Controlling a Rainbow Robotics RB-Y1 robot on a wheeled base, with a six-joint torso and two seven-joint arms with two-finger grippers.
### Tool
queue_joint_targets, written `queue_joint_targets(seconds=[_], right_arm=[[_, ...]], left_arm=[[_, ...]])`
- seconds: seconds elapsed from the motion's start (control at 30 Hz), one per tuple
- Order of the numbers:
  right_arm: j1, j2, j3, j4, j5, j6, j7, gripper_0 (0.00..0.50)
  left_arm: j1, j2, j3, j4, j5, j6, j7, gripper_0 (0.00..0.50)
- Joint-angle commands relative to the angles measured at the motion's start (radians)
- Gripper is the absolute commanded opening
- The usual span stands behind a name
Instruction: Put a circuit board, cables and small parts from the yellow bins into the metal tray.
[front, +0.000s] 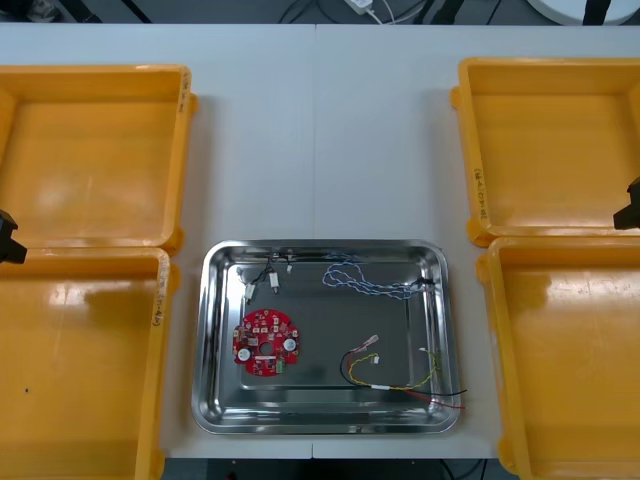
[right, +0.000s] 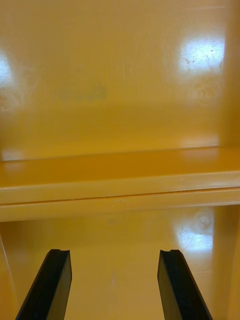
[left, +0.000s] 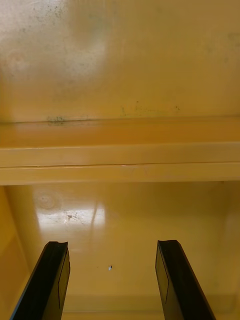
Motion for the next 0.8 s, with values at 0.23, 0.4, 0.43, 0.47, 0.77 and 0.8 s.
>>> queue_joint_targets(seconds=[0.23, 0.4, 0.43, 0.47, 0.77, 0.8], right_arm=[[0.006, -0.049, -0.035, -0.009, 0.003, -0.007, -0.002, 0.500], [0.006, -0.049, -0.035, -0.009, 0.003, -0.007, -0.002, 0.500], [0.006, -0.049, -0.035, -0.009, 0.003, -0.007, -0.002, 0.500], [0.006, -0.049, -0.035, -0.009, 0.003, -0.007, -0.002, 0.500], [0.006, -0.049, -0.035, -0.009, 0.003, -0.007, -0.002, 0.500], [0.006, -0.049, -0.035, -0.009, 0.003, -0.007, -0.002, 0.500]], left_arm=[[0.013, 0.049, 0.032, -0.010, 0.008, 0.006, -0.075, 0.500], [0.013, 0.049, 0.032, -0.010, 0.008, 0.006, -0.075, 0.500], [0.013, 0.049, 0.032, -0.010, 0.008, 0.006, -0.075, 0.500], [0.013, 0.049, 0.032, -0.010, 0.008, 0.006, -0.075, 0.500], [0.013, 0.049, 0.032, -0.010, 0.008, 0.006, -0.075, 0.500], [0.013, 0.049, 0.032, -0.010, 0.008, 0.006, -0.075, 0.500]])
